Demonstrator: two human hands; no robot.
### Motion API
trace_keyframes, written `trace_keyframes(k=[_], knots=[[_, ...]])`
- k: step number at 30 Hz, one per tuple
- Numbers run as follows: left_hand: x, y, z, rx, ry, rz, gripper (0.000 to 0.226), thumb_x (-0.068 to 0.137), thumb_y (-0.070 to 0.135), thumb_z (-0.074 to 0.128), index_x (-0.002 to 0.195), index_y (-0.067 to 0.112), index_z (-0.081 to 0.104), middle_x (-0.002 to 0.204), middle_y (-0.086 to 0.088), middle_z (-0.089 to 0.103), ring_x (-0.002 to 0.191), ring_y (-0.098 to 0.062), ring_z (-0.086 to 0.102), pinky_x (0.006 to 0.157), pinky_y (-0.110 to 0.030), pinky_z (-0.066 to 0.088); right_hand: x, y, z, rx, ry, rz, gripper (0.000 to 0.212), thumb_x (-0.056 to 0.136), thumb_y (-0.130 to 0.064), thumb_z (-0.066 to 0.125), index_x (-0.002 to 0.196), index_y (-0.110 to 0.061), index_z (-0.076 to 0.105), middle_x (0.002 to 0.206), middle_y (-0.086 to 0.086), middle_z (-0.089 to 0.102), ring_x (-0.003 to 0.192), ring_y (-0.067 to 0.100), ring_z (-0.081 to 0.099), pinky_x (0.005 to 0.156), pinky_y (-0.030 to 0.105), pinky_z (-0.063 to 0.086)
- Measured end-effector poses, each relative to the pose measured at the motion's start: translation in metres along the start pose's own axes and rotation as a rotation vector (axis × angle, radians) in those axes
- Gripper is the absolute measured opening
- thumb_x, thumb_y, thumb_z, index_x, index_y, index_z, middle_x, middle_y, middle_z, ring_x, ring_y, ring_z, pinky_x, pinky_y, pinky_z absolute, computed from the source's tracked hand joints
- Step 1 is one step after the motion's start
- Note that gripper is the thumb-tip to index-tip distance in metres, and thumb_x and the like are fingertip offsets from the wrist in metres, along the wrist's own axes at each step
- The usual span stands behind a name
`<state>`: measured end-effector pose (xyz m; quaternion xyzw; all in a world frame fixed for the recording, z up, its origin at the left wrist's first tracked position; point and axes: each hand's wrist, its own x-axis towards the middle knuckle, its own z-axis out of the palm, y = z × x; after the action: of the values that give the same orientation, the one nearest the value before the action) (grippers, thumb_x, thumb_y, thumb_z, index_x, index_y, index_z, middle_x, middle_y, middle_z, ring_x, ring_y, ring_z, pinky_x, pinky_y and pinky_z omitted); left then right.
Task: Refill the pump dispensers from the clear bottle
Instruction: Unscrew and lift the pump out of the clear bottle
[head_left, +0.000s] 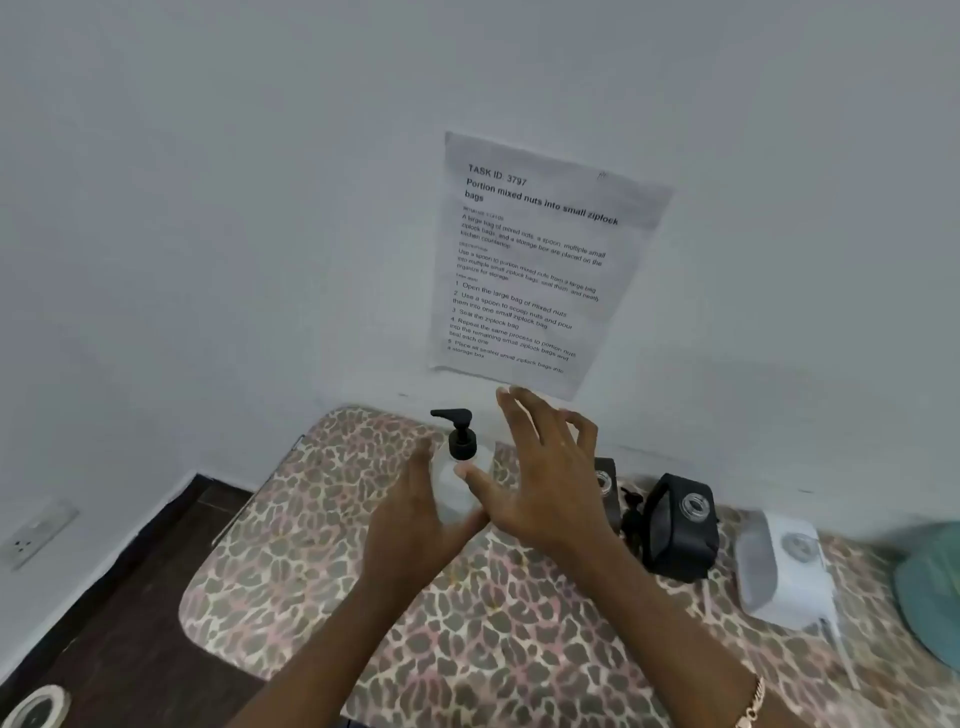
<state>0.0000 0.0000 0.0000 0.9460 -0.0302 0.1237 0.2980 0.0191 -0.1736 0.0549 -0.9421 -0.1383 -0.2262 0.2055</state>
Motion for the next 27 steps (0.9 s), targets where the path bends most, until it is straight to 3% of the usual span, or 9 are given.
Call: trace_keyframes(k=[3, 5, 10, 13, 15, 18, 21, 27], knots=[[0.001, 0.001, 0.010, -0.089, 0.083, -0.025, 0.118, 0.072, 0.095, 0.051, 0.157, 0.014, 0.035, 0.147, -0.005, 0.058, 0.118, -0.027, 0.068, 0.086, -0.039, 0.057, -0.002, 0.002, 0.015, 0.018, 0.036, 0.005, 0.083, 0.088, -0.073, 0.055, 0.149, -0.016, 0.051, 0.146, -0.001, 0.058, 0.132, 0.014, 0.057, 0.117, 0.045, 0.026], [0.002, 0.000, 0.018, -0.136, 0.128, -0.041, 0.106, 0.072, 0.085, 0.061, 0.151, 0.017, 0.043, 0.126, 0.006, 0.064, 0.095, -0.013, 0.065, 0.074, -0.027, 0.049, -0.003, 0.004, 0.024, 0.008, 0.060, -0.003, 0.079, 0.089, -0.073, 0.054, 0.144, -0.016, 0.056, 0.137, -0.003, 0.064, 0.125, 0.012, 0.061, 0.116, 0.045, 0.026], [0.002, -0.005, 0.041, -0.149, 0.259, -0.057, 0.085, 0.080, 0.078, 0.049, 0.131, 0.010, 0.055, 0.089, 0.023, 0.048, 0.070, -0.002, 0.056, 0.063, -0.009, 0.035, -0.011, 0.007, 0.048, -0.012, 0.165, -0.059, 0.067, 0.091, -0.070, 0.052, 0.130, -0.018, 0.067, 0.124, -0.006, 0.072, 0.110, 0.009, 0.067, 0.113, 0.049, 0.029], [-0.004, -0.003, 0.045, -0.189, 0.274, -0.065, 0.082, 0.080, 0.070, 0.061, 0.133, 0.007, 0.056, 0.086, 0.019, 0.053, 0.067, -0.002, 0.053, 0.060, -0.018, 0.037, -0.017, 0.003, 0.054, 0.023, 0.202, -0.051, 0.063, 0.091, -0.069, 0.054, 0.126, -0.018, 0.069, 0.120, -0.008, 0.073, 0.108, 0.006, 0.067, 0.114, 0.048, 0.027], [-0.011, -0.005, 0.045, -0.224, 0.293, -0.046, 0.076, 0.081, 0.062, 0.069, 0.132, 0.007, 0.058, 0.076, 0.016, 0.056, 0.060, -0.004, 0.054, 0.056, -0.016, 0.036, -0.022, 0.001, 0.052, 0.031, 0.202, -0.030, 0.062, 0.091, -0.068, 0.055, 0.128, -0.019, 0.069, 0.121, -0.009, 0.072, 0.110, 0.005, 0.066, 0.115, 0.046, 0.023], [-0.026, -0.003, 0.039, -0.264, 0.283, -0.017, 0.086, 0.077, 0.076, 0.059, 0.133, 0.011, 0.057, 0.074, 0.013, 0.058, 0.064, -0.003, 0.058, 0.058, -0.013, 0.039, -0.038, -0.004, 0.042, 0.048, 0.212, -0.004, 0.060, 0.091, -0.066, 0.058, 0.129, -0.020, 0.069, 0.118, -0.009, 0.072, 0.109, 0.003, 0.066, 0.116, 0.047, 0.022], [-0.046, 0.004, 0.036, -0.293, 0.238, 0.007, 0.091, 0.073, 0.085, 0.056, 0.135, 0.018, 0.054, 0.084, 0.007, 0.065, 0.077, -0.012, 0.066, 0.067, -0.029, 0.050, -0.061, -0.009, 0.027, 0.079, 0.272, 0.016, 0.055, 0.090, -0.061, 0.064, 0.125, -0.019, 0.071, 0.114, -0.009, 0.073, 0.104, 0.004, 0.068, 0.115, 0.045, 0.022], [-0.094, 0.023, 0.037, -0.332, 0.221, 0.058, 0.093, 0.067, 0.088, 0.057, 0.127, 0.017, 0.057, 0.079, 0.009, 0.062, 0.071, -0.010, 0.062, 0.059, -0.024, 0.043, -0.112, -0.016, -0.005, 0.094, 0.332, 0.062, 0.050, 0.089, -0.061, 0.065, 0.115, -0.020, 0.074, 0.107, -0.011, 0.073, 0.096, 0.006, 0.069, 0.111, 0.037, 0.022]])
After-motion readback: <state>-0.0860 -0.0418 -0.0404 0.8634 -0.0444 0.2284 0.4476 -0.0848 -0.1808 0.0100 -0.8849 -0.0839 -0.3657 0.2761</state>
